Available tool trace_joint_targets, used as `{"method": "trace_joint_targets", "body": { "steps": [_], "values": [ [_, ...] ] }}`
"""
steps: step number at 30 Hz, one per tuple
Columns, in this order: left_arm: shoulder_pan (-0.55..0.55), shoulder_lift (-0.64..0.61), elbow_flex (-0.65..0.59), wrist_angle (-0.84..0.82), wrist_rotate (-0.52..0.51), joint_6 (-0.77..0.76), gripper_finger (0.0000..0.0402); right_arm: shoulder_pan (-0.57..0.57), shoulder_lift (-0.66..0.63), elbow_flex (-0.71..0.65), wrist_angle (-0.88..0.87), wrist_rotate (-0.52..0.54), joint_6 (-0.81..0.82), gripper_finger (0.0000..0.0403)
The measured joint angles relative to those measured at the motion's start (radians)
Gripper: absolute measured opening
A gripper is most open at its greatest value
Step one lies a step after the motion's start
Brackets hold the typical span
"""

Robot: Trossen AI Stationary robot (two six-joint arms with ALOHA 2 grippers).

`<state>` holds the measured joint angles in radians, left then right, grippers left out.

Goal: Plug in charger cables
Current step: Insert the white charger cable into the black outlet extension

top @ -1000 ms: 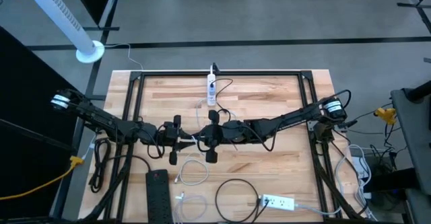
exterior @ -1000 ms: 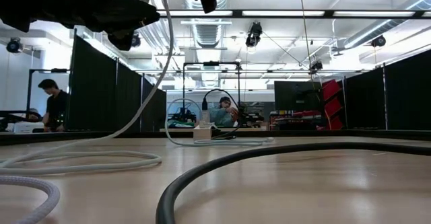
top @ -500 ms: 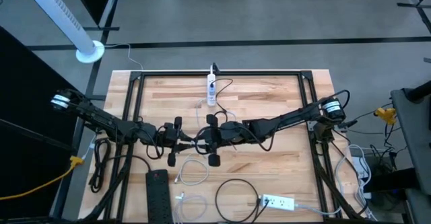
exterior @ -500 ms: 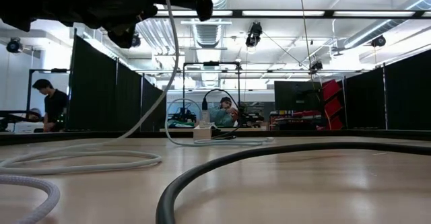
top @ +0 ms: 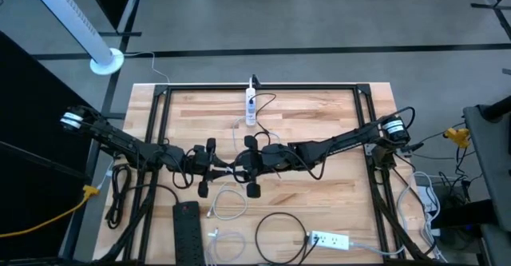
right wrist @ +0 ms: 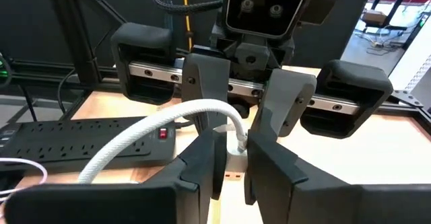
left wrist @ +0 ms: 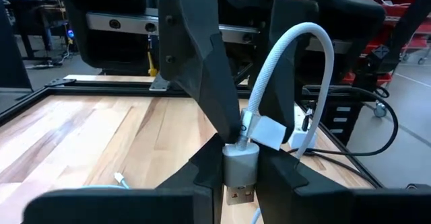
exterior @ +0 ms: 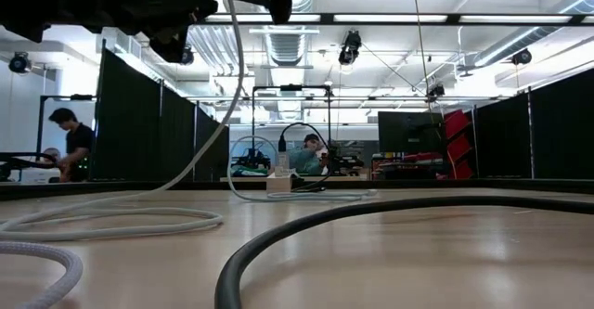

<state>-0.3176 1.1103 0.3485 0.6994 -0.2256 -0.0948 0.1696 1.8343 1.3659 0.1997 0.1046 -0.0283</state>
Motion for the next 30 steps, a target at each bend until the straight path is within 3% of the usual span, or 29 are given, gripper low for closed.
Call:
{"method": "trace_joint_targets", "body": {
  "steps": [12,21,30],
  "values": [
    [0.000,0.001,0.000,0.017,0.000,0.000,0.0051,0.000,0.000,0.000,0.023,0.000,0.001,0.0040],
    [0.000,0.005,0.000,0.046,0.000,0.000,0.0051,0.000,0.000,0.000,0.027,0.000,0.002,0.0042],
    [0.000,0.146,0.000,0.211,0.000,0.005,0.0051,0.000,0.000,-0.002,0.009,0.000,0.018,0.0006]
  ]
}}
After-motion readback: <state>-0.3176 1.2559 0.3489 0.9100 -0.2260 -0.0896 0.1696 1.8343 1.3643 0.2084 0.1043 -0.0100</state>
